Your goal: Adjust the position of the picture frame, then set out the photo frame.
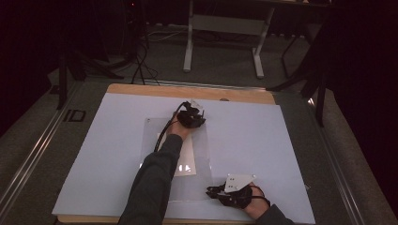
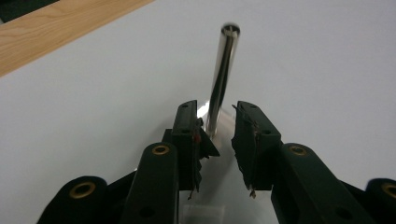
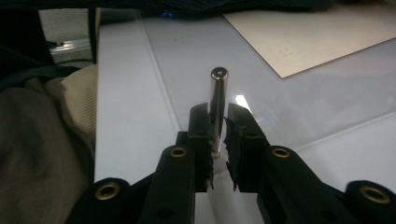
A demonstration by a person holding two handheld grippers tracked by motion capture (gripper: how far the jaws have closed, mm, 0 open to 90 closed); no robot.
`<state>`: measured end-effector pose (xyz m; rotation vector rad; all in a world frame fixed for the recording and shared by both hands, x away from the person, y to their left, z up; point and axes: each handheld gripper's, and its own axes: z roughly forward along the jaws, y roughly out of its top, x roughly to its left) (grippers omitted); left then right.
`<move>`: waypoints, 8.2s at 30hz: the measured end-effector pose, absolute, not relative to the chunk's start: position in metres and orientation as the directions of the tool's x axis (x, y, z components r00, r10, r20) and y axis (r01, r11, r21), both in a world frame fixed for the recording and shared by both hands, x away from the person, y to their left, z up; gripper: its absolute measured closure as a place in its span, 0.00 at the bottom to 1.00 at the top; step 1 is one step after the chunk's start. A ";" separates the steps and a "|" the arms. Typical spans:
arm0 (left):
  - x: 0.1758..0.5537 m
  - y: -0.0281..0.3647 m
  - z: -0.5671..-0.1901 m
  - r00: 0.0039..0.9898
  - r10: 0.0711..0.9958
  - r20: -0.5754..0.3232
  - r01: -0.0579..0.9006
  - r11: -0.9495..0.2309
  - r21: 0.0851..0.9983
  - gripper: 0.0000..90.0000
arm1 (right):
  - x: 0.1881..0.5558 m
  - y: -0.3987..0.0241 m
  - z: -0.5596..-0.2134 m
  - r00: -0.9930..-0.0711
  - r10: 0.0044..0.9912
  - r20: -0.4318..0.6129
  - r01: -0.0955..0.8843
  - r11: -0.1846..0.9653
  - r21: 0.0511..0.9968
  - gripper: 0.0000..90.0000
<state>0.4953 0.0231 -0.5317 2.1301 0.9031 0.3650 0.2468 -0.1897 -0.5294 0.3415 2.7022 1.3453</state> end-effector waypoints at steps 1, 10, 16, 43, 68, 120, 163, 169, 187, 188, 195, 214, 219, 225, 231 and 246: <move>0.497 0.021 -0.532 0.704 0.710 -0.034 0.485 -0.444 0.753 0.81 | 0.247 -0.188 -0.530 -0.969 0.246 0.004 0.152 0.584 0.798 0.91; 0.506 0.011 -0.532 0.680 0.732 -0.037 0.497 -0.422 0.758 0.92 | 0.243 -0.184 -0.536 -0.963 0.271 -0.015 0.155 0.596 0.788 0.94; 0.506 0.009 -0.532 0.681 0.732 -0.021 0.490 -0.434 0.756 0.92 | 0.242 -0.182 -0.537 -0.956 0.292 -0.012 0.172 0.594 0.786 0.93; 0.504 0.050 -0.506 0.632 0.771 0.074 0.510 -0.486 0.709 0.94 | 0.256 -0.201 -0.527 -0.885 0.437 0.161 0.364 0.436 0.823 0.91; 0.467 0.165 -0.487 0.571 0.820 -0.031 0.614 -0.402 0.679 0.95 | 0.334 -0.243 -0.492 -0.755 0.633 0.170 0.419 0.267 0.868 0.89; 0.414 0.191 -0.527 0.542 0.839 -0.052 0.613 -0.352 0.708 0.93 | 0.435 -0.238 -0.529 -0.625 0.740 0.248 0.578 0.226 0.784 0.89; 0.394 0.205 -0.521 0.535 0.840 -0.090 0.482 -0.216 0.849 0.91 | 0.434 -0.238 -0.531 -0.628 0.738 0.246 0.566 0.217 0.795 0.89; 0.394 0.206 -0.522 0.537 0.838 -0.102 0.480 -0.204 0.853 0.94 | 0.433 -0.237 -0.531 -0.634 0.740 0.225 0.553 0.230 0.801 0.89; 0.392 0.207 -0.525 0.527 0.842 -0.115 0.475 -0.180 0.861 0.93 | 0.418 -0.235 -0.518 -0.633 0.771 0.075 0.440 0.278 0.854 0.91; 0.392 0.207 -0.525 0.527 0.842 -0.115 0.475 -0.180 0.861 0.93 | 0.417 -0.236 -0.519 -0.634 0.769 0.085 0.441 0.269 0.856 0.92; 0.391 0.207 -0.525 0.522 0.844 -0.123 0.475 -0.169 0.863 0.93 | 0.417 -0.235 -0.520 -0.631 0.770 0.091 0.440 0.259 0.860 0.93; 0.394 0.211 -0.525 0.524 0.836 -0.162 0.506 -0.153 0.849 0.94 | 0.423 -0.238 -0.517 -0.630 0.762 0.150 0.495 0.245 0.834 0.93; 0.398 0.211 -0.523 0.520 0.836 -0.176 0.529 -0.154 0.835 0.94 | 0.426 -0.238 -0.515 -0.633 0.756 0.165 0.514 0.251 0.820 0.93; 0.411 0.214 -0.522 0.515 0.823 -0.242 0.580 -0.126 0.805 0.94 | 0.437 -0.239 -0.513 -0.609 0.760 0.225 0.571 0.224 0.790 0.94; 0.417 0.215 -0.522 0.502 0.820 -0.275 0.598 -0.099 0.795 0.95 | 0.445 -0.241 -0.512 -0.605 0.749 0.269 0.600 0.207 0.773 0.94; 0.442 0.214 -0.524 0.414 0.825 -0.384 0.682 -0.002 0.731 0.96 | 0.463 -0.236 -0.513 -0.539 0.782 0.313 0.650 0.149 0.745 0.94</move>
